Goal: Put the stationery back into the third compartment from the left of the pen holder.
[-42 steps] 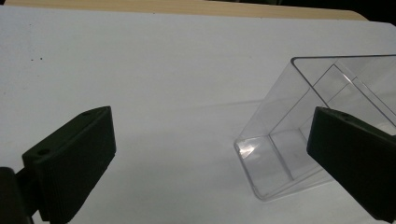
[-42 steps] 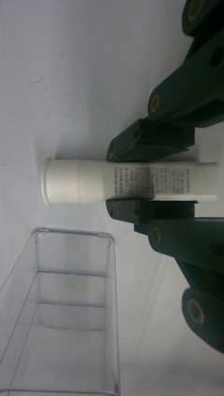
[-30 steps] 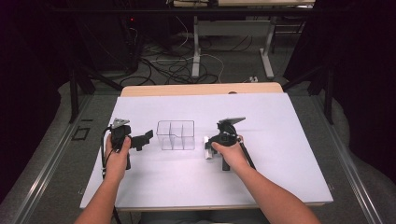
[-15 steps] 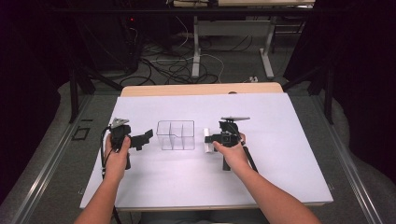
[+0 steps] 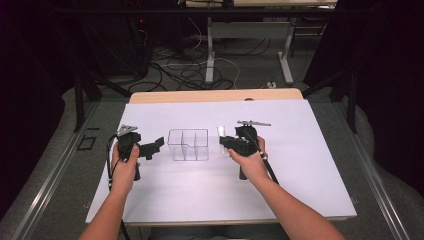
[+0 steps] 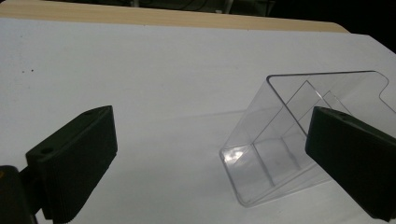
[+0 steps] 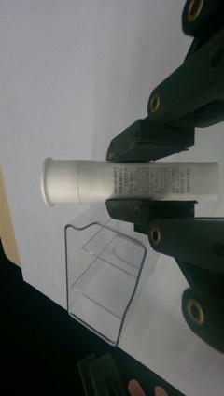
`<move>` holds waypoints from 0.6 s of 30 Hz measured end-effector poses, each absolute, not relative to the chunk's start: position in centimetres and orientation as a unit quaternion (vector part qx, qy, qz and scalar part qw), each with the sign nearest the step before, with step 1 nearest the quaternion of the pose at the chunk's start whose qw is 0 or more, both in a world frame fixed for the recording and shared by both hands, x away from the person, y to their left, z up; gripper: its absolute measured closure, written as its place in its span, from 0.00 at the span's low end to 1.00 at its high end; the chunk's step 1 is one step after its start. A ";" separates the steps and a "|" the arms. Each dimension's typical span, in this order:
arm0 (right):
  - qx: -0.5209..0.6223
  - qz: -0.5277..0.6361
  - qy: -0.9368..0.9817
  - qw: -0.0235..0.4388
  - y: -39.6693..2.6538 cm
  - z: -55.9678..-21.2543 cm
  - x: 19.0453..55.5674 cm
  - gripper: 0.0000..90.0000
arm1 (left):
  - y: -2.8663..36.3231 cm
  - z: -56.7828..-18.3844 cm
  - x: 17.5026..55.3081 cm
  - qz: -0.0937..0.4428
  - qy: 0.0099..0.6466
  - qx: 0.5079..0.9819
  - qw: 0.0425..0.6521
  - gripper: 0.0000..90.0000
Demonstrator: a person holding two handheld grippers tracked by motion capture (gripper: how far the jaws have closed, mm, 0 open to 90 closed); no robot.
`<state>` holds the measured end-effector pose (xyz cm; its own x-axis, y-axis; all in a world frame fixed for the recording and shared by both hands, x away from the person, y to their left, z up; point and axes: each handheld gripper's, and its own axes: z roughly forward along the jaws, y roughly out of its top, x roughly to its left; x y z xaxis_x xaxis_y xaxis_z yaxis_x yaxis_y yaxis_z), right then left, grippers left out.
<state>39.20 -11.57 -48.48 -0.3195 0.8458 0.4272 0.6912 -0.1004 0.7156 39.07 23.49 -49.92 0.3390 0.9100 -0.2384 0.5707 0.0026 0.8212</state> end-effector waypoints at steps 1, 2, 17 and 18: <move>0.571 0.469 0.668 0.090 -11.5 -48.3 39.2 0.78 | 23.5 -49.9 39.1 0.186 0.542 0.681 0.455 0.02; 0.569 0.473 0.667 0.091 -11.4 -48.2 39.1 0.78 | 23.5 -49.8 39.1 0.183 0.543 0.680 0.457 0.02; 0.524 0.498 0.676 0.142 -10.2 -46.5 38.6 0.78 | 23.3 -48.4 38.9 0.186 0.533 0.681 0.466 0.02; 0.520 0.500 0.677 0.147 -10.1 -46.4 38.6 0.78 | 23.2 -48.2 38.8 0.188 0.530 0.684 0.465 0.02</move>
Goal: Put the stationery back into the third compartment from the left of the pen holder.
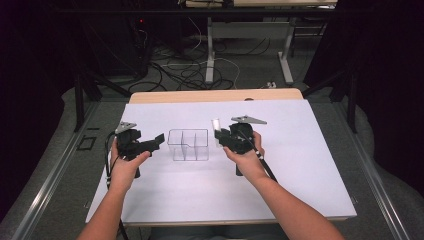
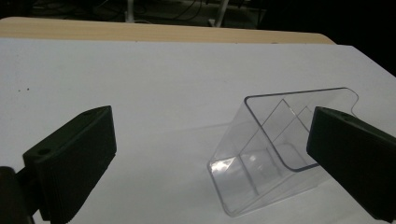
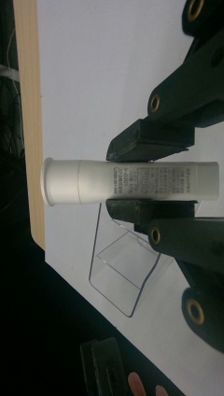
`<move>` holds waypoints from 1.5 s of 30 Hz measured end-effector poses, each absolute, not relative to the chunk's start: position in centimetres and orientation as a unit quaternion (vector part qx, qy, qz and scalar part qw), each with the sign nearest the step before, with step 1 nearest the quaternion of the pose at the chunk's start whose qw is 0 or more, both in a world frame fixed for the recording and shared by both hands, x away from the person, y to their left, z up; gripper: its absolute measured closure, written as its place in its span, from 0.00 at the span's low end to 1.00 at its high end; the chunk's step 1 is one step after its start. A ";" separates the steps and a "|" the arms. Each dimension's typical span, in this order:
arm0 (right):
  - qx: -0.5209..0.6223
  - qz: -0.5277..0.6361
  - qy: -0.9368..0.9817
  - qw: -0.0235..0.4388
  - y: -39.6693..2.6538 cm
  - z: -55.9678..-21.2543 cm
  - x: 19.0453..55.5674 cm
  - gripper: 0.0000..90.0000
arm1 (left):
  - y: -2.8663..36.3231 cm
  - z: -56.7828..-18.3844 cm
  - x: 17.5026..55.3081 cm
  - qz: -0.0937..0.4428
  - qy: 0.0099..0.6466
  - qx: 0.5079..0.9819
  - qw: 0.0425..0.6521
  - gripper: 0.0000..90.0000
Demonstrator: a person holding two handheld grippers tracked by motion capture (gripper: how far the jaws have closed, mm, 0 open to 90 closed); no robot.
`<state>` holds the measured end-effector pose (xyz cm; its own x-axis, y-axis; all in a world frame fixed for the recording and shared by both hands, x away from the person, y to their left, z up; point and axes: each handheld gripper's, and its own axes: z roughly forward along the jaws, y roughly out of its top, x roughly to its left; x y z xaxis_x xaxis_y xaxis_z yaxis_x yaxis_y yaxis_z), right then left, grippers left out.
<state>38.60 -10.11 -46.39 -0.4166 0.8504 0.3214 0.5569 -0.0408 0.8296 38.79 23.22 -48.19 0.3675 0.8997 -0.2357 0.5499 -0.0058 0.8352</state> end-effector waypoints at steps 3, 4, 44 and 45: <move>0.509 0.504 0.679 0.160 -9.7 -46.0 38.4 0.78 | 22.9 -47.7 38.7 0.193 0.517 0.691 0.467 0.02; 0.504 0.506 0.681 0.164 -9.6 -45.8 38.3 0.78 | 22.8 -47.5 38.6 0.194 0.514 0.691 0.469 0.02; 0.433 0.511 0.707 0.227 -8.1 -45.9 35.8 0.78 | 15.0 -44.3 38.7 0.015 0.460 0.695 0.552 0.47; 0.432 0.510 0.708 0.228 -8.1 -46.0 35.8 0.78 | 14.9 -44.3 38.7 0.012 0.461 0.694 0.552 0.48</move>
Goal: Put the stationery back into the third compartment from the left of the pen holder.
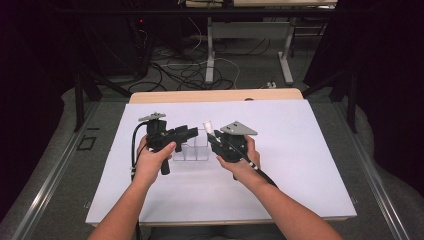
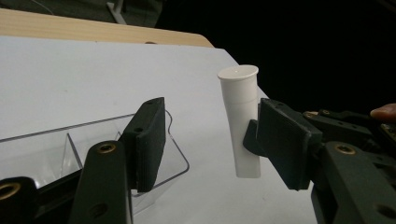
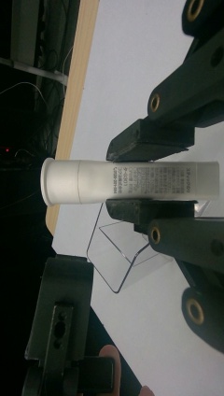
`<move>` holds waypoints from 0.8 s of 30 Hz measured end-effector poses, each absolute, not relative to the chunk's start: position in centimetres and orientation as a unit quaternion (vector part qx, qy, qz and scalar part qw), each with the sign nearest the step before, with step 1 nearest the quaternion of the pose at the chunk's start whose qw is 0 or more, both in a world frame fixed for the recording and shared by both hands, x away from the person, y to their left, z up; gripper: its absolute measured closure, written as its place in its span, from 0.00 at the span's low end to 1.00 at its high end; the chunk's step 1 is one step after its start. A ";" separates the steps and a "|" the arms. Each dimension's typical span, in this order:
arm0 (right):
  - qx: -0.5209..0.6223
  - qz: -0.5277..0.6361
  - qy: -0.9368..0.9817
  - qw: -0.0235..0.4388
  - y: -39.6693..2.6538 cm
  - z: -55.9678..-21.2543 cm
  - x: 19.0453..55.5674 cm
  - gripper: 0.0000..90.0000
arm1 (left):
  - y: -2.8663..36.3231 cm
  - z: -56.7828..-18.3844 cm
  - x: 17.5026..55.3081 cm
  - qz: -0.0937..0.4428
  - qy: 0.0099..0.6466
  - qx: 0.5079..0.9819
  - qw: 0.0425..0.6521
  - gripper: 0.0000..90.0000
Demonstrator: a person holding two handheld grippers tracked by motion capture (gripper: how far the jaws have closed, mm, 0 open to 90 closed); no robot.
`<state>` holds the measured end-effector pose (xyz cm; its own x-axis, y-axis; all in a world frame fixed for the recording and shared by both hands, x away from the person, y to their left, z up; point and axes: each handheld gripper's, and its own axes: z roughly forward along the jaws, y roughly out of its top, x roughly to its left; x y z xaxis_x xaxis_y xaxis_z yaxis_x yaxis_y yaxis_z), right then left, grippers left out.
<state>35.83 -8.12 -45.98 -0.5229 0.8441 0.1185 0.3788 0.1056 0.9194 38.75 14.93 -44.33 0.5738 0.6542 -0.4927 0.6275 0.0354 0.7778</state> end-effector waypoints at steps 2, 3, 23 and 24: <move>0.432 0.509 0.708 0.229 -8.1 -46.1 35.8 0.78 | 14.8 -44.4 38.9 0.000 0.463 0.692 0.554 0.49; 0.434 0.507 0.709 0.228 -8.1 -46.1 35.8 0.78 | 14.7 -44.4 38.9 -0.002 0.465 0.692 0.552 0.49; 0.423 0.511 0.715 0.223 -7.2 -46.5 35.4 0.78 | 12.0 -45.0 40.0 -0.024 0.478 0.686 0.548 0.55; 0.423 0.511 0.715 0.222 -7.2 -46.5 35.4 0.78 | 12.0 -45.1 40.1 -0.026 0.479 0.685 0.548 0.56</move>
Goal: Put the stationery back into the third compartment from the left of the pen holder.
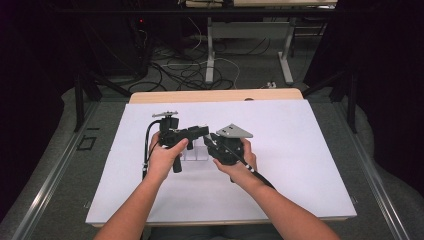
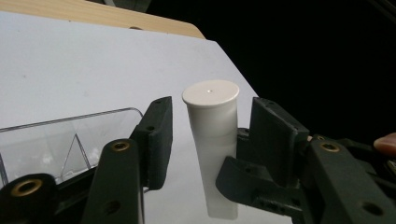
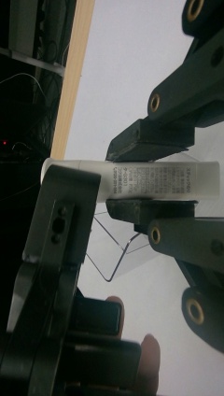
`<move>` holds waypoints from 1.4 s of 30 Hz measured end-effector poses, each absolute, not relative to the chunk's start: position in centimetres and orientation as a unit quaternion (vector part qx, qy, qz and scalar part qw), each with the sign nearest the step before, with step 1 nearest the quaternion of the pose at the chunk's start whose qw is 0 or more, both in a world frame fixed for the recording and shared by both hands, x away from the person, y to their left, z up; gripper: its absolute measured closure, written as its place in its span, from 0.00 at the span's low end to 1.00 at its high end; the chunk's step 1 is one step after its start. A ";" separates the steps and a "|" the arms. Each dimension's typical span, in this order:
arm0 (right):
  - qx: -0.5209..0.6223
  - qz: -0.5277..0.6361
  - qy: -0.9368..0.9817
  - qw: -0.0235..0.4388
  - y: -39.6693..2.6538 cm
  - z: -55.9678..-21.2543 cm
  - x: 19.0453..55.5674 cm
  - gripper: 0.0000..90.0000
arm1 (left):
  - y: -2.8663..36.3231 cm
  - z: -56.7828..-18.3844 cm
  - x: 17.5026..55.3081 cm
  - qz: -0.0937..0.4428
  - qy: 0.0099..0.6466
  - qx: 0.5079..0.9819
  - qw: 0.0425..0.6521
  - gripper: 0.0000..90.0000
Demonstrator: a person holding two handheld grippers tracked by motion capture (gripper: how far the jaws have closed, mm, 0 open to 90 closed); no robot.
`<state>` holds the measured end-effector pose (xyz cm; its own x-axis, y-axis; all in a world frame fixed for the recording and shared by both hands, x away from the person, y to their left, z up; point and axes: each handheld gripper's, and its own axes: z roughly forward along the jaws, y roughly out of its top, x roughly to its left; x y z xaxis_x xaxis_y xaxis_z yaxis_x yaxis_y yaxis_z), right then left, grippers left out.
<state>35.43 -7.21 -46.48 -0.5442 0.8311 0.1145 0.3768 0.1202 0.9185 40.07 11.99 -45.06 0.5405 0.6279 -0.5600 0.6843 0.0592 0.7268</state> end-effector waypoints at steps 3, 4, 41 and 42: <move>0.420 0.511 0.717 0.219 -7.2 -46.5 35.4 0.78 | 11.8 -45.2 40.2 -0.035 0.482 0.680 0.552 0.59; 0.421 0.511 0.717 0.218 -7.1 -46.5 35.4 0.78 | 11.8 -45.2 40.2 -0.036 0.482 0.681 0.550 0.61; 0.425 0.507 0.723 0.199 -8.0 -46.6 35.7 0.60 | 12.2 -45.5 40.9 -0.033 0.507 0.666 0.546 0.74; 0.425 0.508 0.723 0.197 -8.1 -46.6 35.7 0.57 | 12.1 -45.5 40.9 -0.027 0.507 0.665 0.547 0.74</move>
